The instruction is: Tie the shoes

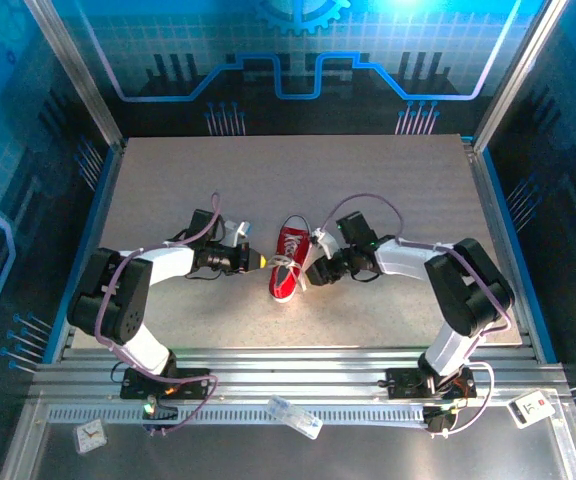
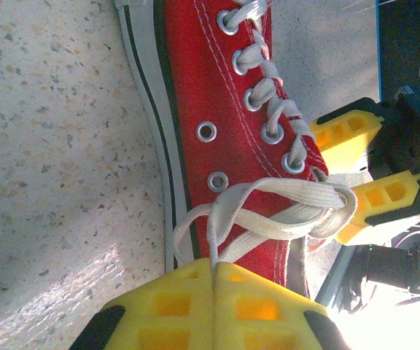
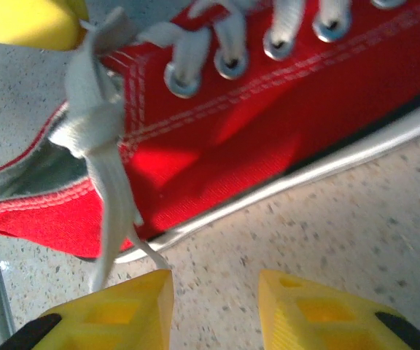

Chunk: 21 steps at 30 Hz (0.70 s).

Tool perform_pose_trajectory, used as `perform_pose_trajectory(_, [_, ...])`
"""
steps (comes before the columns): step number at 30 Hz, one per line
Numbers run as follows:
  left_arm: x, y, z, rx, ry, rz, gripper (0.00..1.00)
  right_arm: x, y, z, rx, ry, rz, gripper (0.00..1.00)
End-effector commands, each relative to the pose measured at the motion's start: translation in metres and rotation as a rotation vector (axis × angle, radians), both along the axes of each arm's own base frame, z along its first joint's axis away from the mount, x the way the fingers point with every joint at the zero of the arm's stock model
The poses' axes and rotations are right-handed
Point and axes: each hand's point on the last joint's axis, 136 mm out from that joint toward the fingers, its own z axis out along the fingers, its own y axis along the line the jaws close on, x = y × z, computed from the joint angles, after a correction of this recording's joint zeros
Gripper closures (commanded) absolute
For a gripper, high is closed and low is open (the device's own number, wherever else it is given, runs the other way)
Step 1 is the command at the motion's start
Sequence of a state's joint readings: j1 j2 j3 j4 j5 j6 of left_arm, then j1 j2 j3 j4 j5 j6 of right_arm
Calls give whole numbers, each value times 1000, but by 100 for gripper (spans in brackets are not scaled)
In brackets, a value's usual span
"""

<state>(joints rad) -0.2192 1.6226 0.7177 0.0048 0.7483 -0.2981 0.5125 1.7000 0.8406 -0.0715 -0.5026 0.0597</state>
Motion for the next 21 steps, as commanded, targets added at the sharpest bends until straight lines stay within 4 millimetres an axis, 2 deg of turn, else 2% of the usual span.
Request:
perform_pose_trajectory(1, [6,-2,7,-9,-18,-2,100,7,13,9,7,-84,54,64])
perform_pose_trajectory(9, [6,-2,10,-11,-23,-1,100,7,20,12,-3,-145,89,64])
perform_pose_trajectory(11, [6,-3,10,-14,-24,-2,100,15,24,20,0,-174,91,65])
perform_pose_trajectory(21, [6,-3,12,-17,-24,-1,100,19,31,22,1,-194,114,64])
